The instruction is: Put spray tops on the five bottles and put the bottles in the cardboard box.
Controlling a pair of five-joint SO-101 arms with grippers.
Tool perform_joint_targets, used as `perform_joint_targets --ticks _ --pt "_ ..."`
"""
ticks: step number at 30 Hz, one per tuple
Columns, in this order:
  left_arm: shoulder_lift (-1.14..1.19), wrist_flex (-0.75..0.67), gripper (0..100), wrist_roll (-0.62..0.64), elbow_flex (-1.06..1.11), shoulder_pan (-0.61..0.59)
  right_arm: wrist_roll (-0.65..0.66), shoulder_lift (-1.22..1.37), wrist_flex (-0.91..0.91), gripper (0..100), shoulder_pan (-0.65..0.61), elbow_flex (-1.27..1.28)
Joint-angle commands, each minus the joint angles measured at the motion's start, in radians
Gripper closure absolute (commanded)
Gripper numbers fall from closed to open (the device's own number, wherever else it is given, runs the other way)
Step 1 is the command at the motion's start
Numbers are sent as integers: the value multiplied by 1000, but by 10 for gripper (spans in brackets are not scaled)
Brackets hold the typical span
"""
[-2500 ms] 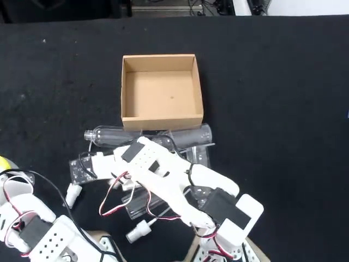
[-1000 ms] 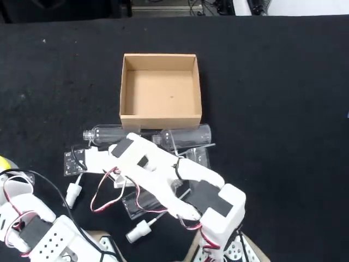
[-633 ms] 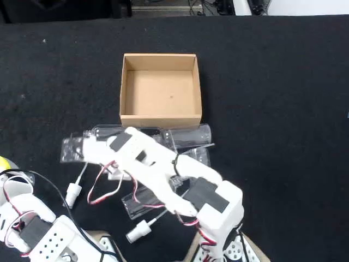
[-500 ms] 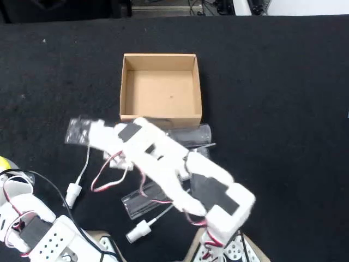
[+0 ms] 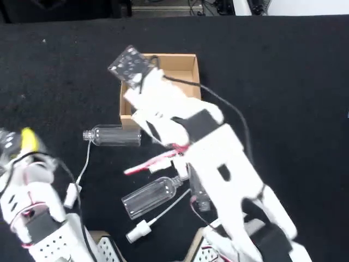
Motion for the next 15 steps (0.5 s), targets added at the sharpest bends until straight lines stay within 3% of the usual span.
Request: perform_joint_targets --ticks 1,6,10,15 --pt "-12 -149 966 -69 -41 268 -38 -186 -87 988 44 -58" --pt "-12 -445 966 -198 85 513 -281 -263 -249 988 86 -54" --pt "-12 -626 970 -210 196 599 -391 -262 -373 987 98 -47" --pt "-12 -609 970 -209 196 611 -405 -265 -540 987 94 -1"
